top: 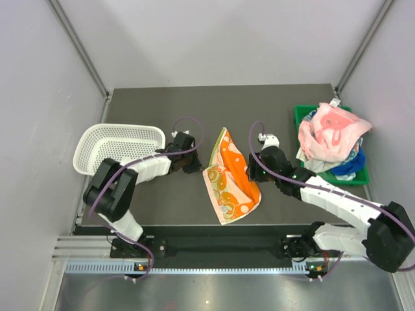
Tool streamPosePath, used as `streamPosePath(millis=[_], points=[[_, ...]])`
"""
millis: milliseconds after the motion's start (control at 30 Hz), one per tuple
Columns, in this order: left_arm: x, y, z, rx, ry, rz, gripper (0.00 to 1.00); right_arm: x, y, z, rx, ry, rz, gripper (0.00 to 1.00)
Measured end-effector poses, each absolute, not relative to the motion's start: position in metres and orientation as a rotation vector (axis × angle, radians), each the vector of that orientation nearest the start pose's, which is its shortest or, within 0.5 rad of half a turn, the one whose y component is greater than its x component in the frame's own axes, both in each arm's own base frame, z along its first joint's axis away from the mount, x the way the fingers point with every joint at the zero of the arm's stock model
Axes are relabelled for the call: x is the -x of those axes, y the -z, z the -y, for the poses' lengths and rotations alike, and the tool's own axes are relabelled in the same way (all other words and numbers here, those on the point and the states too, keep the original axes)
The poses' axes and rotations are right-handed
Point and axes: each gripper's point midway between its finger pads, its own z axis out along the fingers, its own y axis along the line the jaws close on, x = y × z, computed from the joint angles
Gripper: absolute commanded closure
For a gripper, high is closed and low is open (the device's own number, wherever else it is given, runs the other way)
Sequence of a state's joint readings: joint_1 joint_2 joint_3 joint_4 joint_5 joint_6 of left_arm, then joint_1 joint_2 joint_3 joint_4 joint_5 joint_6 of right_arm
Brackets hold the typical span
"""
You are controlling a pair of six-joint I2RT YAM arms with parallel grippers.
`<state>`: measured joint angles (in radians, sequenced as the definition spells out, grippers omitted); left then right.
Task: Fold and stack the towels
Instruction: Flatten out the crumpled towel
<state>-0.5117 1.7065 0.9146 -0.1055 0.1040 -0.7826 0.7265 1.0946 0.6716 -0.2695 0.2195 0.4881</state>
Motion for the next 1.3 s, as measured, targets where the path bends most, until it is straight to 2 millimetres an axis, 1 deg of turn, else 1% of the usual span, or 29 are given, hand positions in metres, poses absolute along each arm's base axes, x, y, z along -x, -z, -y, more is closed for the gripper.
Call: streamPosePath(millis=[67, 300, 400, 467, 533, 567, 600, 667, 700, 733, 767, 833, 867, 967, 1067, 1133, 1200, 1267, 1300], points=[[-0.313, -0.036, 0.23, 0.301, 0.649, -2.575, 1.0, -0.254, -0.107, -0.196, 0.156, -0.391, -2.289, 0.5], [-0.258, -0.037, 0.201, 0.302, 0.608, -2.614, 1.0, -0.259, -0.082, -0.213, 0.205, -0.415, -2.357, 0.5], [-0.235, -0.044, 0.197, 0.266, 0.614, -2.619, 1.0, -0.265, -0.073, -0.22, 0.215, -0.412, -2.382, 0.5], [-0.222, -0.05, 0.197, 0.235, 0.621, -2.622, 1.0, -0.271, -0.072, -0.228, 0.219, -0.421, -2.384, 0.5], [-0.212, -0.053, 0.197, 0.208, 0.621, -2.627, 1.0, -0.278, -0.076, -0.237, 0.227, -0.436, -2.378, 0.5], [-0.209, -0.054, 0.197, 0.2, 0.618, -2.63, 0.97, -0.282, -0.08, -0.241, 0.234, -0.441, -2.369, 0.5], [-0.208, -0.054, 0.196, 0.197, 0.608, -2.63, 0.84, -0.285, -0.085, -0.246, 0.242, -0.446, -2.356, 0.49], [-0.209, -0.051, 0.19, 0.193, 0.561, -2.632, 0.69, -0.291, -0.099, -0.257, 0.263, -0.45, -2.318, 0.51], [-0.211, -0.05, 0.188, 0.191, 0.537, -2.633, 0.58, -0.29, -0.104, -0.264, 0.276, -0.457, -2.302, 0.52], [-0.214, -0.049, 0.186, 0.188, 0.51, -2.635, 0.54, -0.288, -0.109, -0.271, 0.293, -0.465, -2.287, 0.53], [-0.22, -0.049, 0.186, 0.187, 0.483, -2.632, 0.51, -0.284, -0.112, -0.278, 0.314, -0.478, -2.273, 0.55], [-0.236, -0.052, 0.191, 0.174, 0.45, -2.627, 0.46, -0.27, -0.112, -0.288, 0.353, -0.494, -2.269, 0.55], [-0.245, -0.053, 0.195, 0.161, 0.437, -2.621, 0.44, -0.262, -0.111, -0.291, 0.37, -0.5, -2.269, 0.56], [-0.274, -0.056, 0.21, 0.114, 0.422, -2.604, 0.4, -0.228, -0.101, -0.289, 0.418, -0.502, -2.282, 0.58], [-0.293, -0.049, 0.221, 0.068, 0.407, -2.603, 0.4, -0.196, -0.095, -0.287, 0.47, -0.511, -2.287, 0.58], [-0.299, -0.04, 0.223, 0.043, 0.397, -2.62, 0.41, -0.177, -0.094, -0.289, 0.503, -0.53, -2.275, 0.57], [-0.297, -0.027, 0.223, 0.02, 0.386, -2.656, 0.41, -0.161, -0.091, -0.29, 0.543, -0.55, -2.268, 0.55], [-0.299, -0.03, 0.228, 0.003, 0.421, -2.654, 0.41, -0.147, -0.087, -0.293, 0.585, -0.558, -2.265, 0.52], [-0.3, -0.03, 0.23, -0.005, 0.434, -2.655, 0.41, -0.143, -0.086, -0.294, 0.6, -0.557, -2.266, 0.51]])
